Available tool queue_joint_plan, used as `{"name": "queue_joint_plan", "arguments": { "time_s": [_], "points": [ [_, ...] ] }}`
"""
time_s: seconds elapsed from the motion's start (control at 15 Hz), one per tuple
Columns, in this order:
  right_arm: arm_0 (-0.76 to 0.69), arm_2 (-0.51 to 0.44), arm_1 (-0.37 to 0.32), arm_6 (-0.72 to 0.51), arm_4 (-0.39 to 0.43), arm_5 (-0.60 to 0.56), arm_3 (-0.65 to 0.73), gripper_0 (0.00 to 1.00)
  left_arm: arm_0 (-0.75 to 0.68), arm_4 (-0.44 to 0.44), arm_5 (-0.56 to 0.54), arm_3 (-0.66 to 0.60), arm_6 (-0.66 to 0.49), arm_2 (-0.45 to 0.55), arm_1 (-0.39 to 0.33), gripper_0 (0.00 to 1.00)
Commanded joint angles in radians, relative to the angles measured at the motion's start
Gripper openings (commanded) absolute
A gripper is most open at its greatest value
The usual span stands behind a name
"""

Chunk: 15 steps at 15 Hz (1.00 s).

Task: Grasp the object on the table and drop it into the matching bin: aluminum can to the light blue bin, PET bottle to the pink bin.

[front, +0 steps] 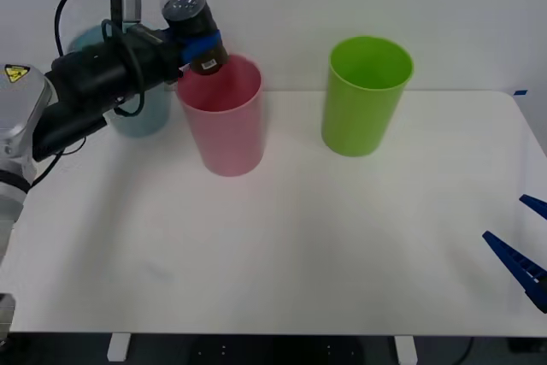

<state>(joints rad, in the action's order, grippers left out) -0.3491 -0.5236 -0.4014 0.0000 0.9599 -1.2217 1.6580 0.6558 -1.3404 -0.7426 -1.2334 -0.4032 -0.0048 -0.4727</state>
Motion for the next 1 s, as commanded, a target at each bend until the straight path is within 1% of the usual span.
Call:
{"name": "queue_joint_plan", "arguments": {
  "time_s": [0.07,0.33,0.4,0.47,0.53,1.0],
  "points": [
    [0.0,0.0,0.0,0.0,0.0,0.0,0.0,1.0,0.007,-0.04,0.0,0.003,-0.002,0.011,0.032,0.01],
    [0.0,0.0,0.0,0.0,0.0,0.0,0.0,1.0,0.008,-0.04,0.0,0.003,-0.002,0.009,0.034,0.0],
    [0.0,0.0,0.0,0.0,0.0,0.0,0.0,1.0,0.008,-0.04,0.0,0.003,-0.002,0.011,0.034,0.03],
    [0.0,0.0,0.0,0.0,0.0,0.0,0.0,1.0,0.008,-0.042,-0.001,0.003,0.001,0.012,0.034,0.21],
    [0.0,0.0,0.0,0.0,0.0,0.0,0.0,1.0,0.007,-0.04,0.0,0.003,0.004,0.014,0.034,1.0],
    [0.0,0.0,0.0,0.0,0.0,0.0,0.0,1.0,0.005,-0.037,-0.001,0.003,0.014,0.025,0.032,1.0]
  ]
}}
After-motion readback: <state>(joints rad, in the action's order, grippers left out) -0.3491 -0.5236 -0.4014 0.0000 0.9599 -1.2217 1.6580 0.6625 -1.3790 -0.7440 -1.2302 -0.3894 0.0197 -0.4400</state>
